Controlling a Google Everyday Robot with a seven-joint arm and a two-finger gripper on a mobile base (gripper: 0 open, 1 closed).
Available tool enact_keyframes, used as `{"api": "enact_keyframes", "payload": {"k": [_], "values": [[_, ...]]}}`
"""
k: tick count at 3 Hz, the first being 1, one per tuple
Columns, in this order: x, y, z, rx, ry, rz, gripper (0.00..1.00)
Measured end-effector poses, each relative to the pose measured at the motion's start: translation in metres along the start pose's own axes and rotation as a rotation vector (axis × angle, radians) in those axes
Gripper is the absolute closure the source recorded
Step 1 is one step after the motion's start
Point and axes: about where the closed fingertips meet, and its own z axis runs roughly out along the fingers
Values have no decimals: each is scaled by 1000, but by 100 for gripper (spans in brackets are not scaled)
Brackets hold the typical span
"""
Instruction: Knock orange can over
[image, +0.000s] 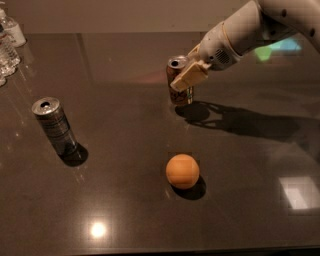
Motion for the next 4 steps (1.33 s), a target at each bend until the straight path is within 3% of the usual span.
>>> {"api": "enact_keyframes", "payload": {"k": [2, 3, 4], "values": [[23, 24, -27, -37, 297, -187, 100], [34, 30, -34, -60, 386, -245, 100], [42, 32, -30, -103, 422, -270, 82]]}}
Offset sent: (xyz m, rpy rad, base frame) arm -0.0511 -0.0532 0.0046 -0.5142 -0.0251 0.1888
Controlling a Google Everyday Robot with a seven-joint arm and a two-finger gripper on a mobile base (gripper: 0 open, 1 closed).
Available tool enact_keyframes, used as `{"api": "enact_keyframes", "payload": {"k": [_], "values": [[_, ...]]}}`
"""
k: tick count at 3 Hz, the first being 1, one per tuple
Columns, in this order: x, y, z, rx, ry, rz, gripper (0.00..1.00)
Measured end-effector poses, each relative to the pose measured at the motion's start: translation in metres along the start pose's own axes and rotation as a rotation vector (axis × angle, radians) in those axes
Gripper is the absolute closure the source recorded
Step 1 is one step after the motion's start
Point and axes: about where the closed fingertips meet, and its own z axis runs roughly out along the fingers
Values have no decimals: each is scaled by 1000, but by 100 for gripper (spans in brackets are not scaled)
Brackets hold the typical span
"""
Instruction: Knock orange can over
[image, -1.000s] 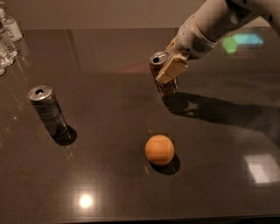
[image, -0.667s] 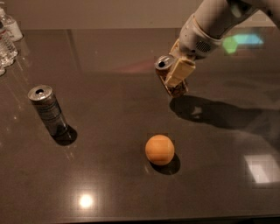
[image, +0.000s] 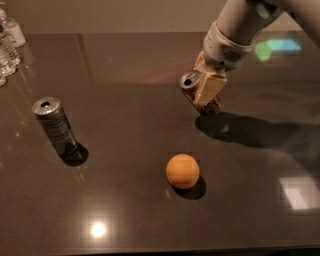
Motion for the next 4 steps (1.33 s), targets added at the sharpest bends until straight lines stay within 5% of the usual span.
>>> {"api": "enact_keyframes", "payload": {"k": [3, 4], "values": [[-12, -4, 33, -73, 62, -80, 13], [-19, -4, 45, -87, 70, -104, 0]]}}
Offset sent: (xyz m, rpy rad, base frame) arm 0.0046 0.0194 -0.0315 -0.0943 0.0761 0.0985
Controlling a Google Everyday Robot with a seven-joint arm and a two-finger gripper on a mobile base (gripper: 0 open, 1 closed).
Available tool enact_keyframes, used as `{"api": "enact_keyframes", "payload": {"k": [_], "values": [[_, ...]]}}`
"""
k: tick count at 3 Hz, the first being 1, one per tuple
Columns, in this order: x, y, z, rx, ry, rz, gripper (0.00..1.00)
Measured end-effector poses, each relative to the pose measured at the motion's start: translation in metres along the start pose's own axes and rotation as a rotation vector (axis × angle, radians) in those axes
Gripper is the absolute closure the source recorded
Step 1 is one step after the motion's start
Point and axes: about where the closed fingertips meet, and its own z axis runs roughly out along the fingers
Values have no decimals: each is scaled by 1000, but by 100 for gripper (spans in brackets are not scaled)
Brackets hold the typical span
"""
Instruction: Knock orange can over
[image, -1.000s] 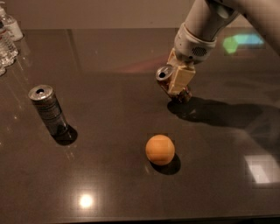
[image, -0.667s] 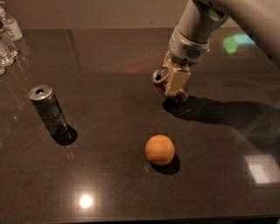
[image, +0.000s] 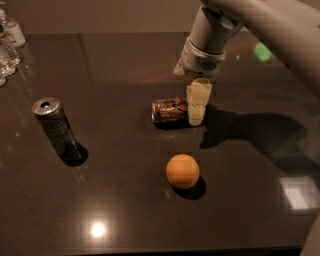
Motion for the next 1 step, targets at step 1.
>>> {"api": "enact_keyframes", "payload": {"k": [1], "values": [[0, 0, 0, 0, 0, 0, 0]]}}
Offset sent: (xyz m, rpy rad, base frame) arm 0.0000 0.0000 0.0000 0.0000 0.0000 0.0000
